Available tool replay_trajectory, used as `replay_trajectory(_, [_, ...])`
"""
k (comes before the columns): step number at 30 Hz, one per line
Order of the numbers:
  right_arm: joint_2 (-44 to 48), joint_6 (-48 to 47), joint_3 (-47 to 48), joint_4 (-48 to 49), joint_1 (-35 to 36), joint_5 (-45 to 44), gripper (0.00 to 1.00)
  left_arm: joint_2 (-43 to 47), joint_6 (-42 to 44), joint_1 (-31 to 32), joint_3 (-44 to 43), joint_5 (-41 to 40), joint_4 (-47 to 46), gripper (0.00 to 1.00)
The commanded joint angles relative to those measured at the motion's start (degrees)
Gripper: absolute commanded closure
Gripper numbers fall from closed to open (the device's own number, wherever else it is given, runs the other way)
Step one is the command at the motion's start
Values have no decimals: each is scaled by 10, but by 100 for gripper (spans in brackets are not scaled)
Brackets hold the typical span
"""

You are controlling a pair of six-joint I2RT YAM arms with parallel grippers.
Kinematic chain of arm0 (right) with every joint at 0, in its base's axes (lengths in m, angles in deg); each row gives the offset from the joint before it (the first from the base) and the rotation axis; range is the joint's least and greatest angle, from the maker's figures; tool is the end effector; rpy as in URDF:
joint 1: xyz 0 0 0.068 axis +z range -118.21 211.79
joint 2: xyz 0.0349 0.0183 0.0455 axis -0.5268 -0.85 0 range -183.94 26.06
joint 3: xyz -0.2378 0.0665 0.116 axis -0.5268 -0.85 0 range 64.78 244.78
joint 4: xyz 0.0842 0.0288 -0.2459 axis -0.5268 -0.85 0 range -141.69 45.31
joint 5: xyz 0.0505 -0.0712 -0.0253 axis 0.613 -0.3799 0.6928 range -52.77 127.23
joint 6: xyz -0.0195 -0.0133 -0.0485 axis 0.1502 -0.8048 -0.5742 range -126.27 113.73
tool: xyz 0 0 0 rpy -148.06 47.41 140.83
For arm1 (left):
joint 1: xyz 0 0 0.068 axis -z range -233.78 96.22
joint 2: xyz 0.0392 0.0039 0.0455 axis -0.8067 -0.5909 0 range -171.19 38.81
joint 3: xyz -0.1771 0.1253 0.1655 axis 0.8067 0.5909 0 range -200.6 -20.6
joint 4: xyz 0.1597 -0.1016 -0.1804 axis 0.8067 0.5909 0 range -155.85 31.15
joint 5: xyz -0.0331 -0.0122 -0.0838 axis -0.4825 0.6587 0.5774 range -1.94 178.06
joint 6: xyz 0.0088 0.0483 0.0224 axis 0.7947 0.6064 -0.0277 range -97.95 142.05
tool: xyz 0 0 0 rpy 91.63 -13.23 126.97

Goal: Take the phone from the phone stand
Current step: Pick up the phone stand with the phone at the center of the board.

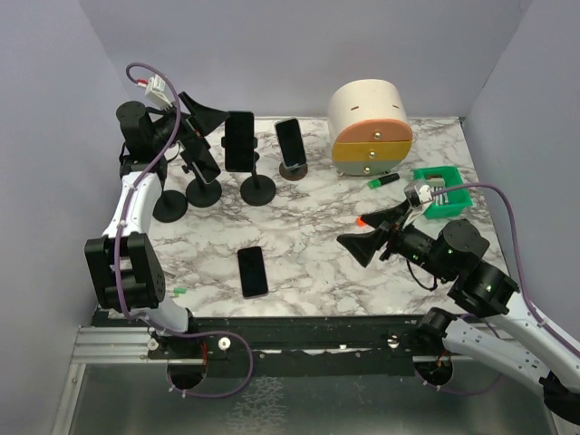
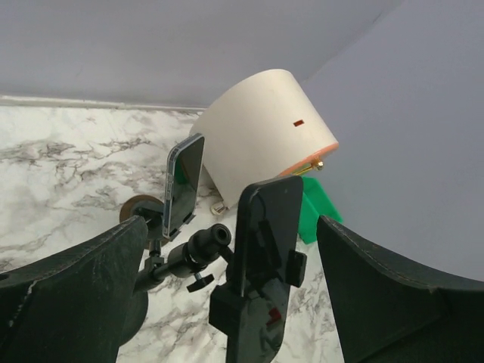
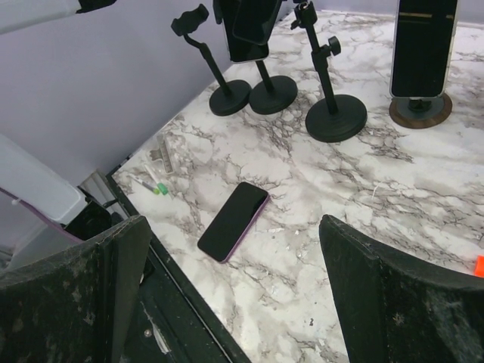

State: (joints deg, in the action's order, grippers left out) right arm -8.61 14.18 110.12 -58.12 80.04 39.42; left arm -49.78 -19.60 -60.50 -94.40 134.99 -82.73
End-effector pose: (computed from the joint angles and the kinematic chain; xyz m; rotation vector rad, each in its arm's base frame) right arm 0.0935 0.1069 0.3627 -0.4399 1.6475 0.9437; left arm 0.3646 0.0167 0.3764 0.0015 1.6550 -1.0946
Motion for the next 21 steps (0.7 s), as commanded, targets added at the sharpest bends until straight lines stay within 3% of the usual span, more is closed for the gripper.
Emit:
replay_trajectory(1, [-4, -24, 24, -13, 0, 14, 2, -35, -35, -5, -22, 94, -50, 8])
replay_trajectory(12, [3, -30, 10, 2, 0, 16, 1, -92, -44, 30, -76, 148, -70, 9])
replay_trajectory(21, [9, -40, 12, -4, 1, 10, 0, -118, -53, 31, -76, 154, -72, 26])
